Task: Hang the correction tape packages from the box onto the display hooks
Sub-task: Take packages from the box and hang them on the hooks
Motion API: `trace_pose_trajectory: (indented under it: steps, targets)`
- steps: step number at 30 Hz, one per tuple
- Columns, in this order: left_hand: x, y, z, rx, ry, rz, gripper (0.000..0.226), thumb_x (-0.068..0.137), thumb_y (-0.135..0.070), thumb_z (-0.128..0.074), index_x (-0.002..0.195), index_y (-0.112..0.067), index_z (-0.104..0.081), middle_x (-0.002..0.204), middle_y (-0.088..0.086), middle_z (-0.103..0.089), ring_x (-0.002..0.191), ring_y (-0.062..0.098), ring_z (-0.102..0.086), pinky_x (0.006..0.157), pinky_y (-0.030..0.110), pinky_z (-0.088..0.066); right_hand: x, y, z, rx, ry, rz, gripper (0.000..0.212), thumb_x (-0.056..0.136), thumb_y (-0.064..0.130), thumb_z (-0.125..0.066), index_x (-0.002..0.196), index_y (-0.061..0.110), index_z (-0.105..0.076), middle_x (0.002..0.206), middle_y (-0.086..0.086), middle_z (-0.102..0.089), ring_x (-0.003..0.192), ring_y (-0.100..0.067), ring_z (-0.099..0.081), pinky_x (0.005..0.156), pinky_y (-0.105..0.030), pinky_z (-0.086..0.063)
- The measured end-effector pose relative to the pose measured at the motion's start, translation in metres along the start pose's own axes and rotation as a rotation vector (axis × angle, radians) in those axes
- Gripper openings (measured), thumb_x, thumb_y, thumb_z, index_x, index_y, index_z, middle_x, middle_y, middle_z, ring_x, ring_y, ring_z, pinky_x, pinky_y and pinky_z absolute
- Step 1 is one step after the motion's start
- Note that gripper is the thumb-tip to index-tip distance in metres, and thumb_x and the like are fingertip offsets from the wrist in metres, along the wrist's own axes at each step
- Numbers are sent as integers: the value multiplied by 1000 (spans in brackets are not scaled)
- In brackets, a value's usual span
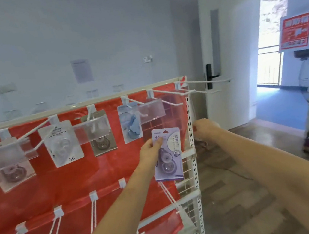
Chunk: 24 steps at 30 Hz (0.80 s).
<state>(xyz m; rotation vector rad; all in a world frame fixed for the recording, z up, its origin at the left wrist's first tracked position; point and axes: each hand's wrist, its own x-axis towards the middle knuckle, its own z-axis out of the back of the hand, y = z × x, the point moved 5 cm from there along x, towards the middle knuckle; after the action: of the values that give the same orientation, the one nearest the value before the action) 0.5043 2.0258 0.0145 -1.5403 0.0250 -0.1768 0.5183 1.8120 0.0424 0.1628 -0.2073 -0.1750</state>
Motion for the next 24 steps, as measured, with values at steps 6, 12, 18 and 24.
trace_pose_trajectory:
  steps: [6,12,18,24]
  targets:
    - [-9,-37,-69,-69,-78,-198,8,93,-18,-59,86,-17,-60,82,1,-67,76,17,-65,69,25,-56,11,-48,14,-87,57,57,25,93,17,-44,109,10,-62,111,-10,-64,101,-29,-60,78,-31,-44]
    - [-27,-60,-72,-112,-213,-303,19,96,-18,-56,77,-19,-54,68,-9,-58,54,-7,-56,50,8,-42,19,-51,4,-73,93,176,28,94,17,-43,113,6,-61,115,-14,-64,99,-29,-60,77,-30,-42]
    - [-23,-61,-66,-116,-314,-239,11,95,-23,-57,102,-17,-62,96,-3,-66,91,14,-62,70,19,-49,24,-27,-14,-55,114,281,25,94,24,-46,109,13,-62,108,-8,-65,92,-24,-61,85,-38,-52]
    - [-12,-69,-72,7,-345,-296,9,95,-25,-56,88,-21,-61,89,-4,-64,85,14,-61,77,28,-49,23,-3,-21,-74,171,351,22,93,21,-45,101,10,-62,104,-8,-64,87,-25,-57,74,-31,-45]
